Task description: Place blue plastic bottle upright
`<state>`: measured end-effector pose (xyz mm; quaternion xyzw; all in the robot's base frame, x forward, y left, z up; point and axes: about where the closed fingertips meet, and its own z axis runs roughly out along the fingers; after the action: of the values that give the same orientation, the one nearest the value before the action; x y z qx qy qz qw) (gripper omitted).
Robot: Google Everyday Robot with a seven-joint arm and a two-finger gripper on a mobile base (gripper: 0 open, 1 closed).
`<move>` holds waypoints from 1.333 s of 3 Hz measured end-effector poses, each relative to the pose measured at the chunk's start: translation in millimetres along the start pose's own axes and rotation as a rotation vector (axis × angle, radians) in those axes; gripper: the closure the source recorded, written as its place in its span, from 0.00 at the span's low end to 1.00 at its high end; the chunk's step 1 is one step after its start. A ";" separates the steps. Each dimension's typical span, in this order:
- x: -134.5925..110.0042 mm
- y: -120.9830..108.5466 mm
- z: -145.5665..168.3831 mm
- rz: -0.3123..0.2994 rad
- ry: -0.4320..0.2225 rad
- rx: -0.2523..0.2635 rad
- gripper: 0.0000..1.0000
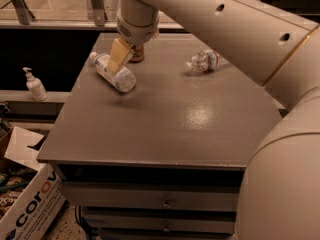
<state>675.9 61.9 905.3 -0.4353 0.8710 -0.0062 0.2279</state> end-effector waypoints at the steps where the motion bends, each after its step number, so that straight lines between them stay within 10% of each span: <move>1: -13.6 1.0 10.8 0.046 -0.007 -0.011 0.00; 4: -34.7 4.5 40.9 0.182 0.007 -0.020 0.00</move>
Offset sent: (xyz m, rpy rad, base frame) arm 0.0297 0.0311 -0.0164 0.0926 0.0512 -0.1274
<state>706.9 98.7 881.3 -0.3568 0.9076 0.0216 0.2201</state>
